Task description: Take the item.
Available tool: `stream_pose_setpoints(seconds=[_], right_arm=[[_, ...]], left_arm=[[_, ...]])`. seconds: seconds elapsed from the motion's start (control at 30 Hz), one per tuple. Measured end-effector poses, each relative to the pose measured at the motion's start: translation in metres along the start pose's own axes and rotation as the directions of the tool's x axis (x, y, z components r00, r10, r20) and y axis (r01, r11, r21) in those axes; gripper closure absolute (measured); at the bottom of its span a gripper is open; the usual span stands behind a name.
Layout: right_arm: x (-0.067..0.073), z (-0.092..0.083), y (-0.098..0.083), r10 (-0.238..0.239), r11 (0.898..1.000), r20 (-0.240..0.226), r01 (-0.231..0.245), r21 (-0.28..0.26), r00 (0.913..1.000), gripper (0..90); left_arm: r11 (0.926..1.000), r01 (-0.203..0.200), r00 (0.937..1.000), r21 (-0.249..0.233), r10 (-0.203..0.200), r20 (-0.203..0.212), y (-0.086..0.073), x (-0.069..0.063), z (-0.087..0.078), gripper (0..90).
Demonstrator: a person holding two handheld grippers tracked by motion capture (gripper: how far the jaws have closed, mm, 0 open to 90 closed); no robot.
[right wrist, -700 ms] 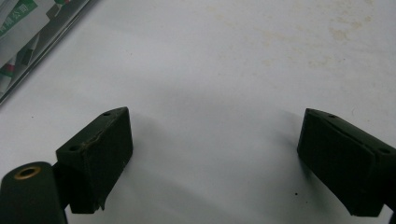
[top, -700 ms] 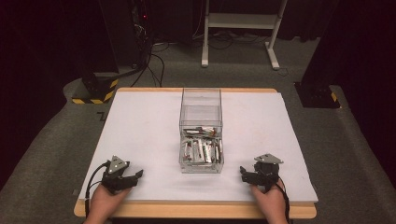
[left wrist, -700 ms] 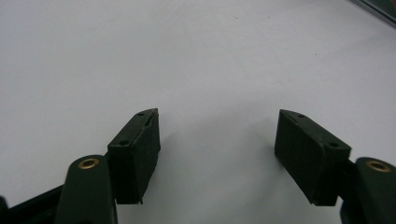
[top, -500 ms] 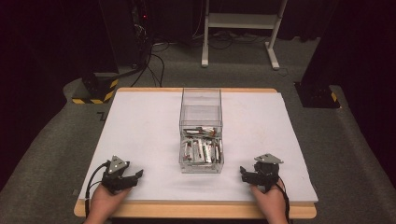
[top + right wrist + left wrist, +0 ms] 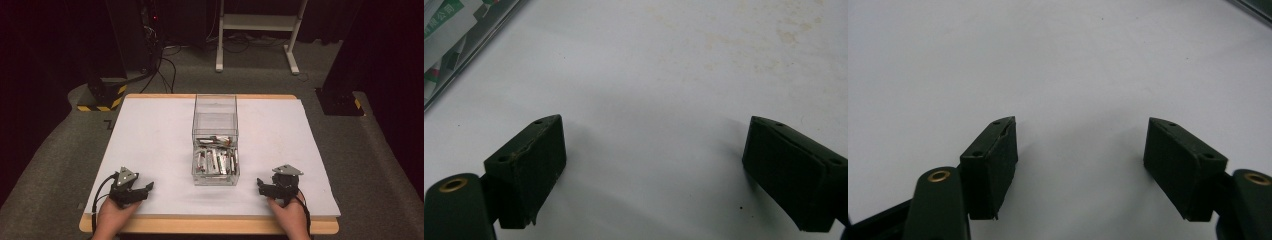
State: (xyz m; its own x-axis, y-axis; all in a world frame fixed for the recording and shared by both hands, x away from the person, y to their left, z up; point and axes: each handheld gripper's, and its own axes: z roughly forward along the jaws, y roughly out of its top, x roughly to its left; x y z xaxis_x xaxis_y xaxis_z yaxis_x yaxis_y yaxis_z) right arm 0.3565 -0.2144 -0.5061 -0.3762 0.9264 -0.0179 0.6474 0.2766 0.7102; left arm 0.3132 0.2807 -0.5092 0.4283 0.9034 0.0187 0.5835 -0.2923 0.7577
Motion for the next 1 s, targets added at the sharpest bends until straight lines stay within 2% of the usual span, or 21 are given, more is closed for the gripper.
stream_pose_setpoints(seconds=[0.47,0.7,1.0], right_arm=[[0.000,0.000,0.000,0.004,1.000,-0.002,-0.004,0.001,1.0000,10.2],[0.000,0.000,0.000,0.003,1.000,-0.002,-0.003,0.001,1.0000,10.1],[0.000,0.000,0.000,0.004,1.000,-0.001,-0.004,0.000,1.0000,10.2]], left_arm=[[0.9999,0.005,1.0000,0.010,-0.005,-0.001,0.002,0.000,0.000,29.5],[0.9997,-0.003,0.9998,0.025,0.002,0.019,0.005,0.000,-0.001,32.8],[0.9999,-0.012,0.9989,-0.006,0.013,0.046,0.013,-0.009,-0.005,33.6]])
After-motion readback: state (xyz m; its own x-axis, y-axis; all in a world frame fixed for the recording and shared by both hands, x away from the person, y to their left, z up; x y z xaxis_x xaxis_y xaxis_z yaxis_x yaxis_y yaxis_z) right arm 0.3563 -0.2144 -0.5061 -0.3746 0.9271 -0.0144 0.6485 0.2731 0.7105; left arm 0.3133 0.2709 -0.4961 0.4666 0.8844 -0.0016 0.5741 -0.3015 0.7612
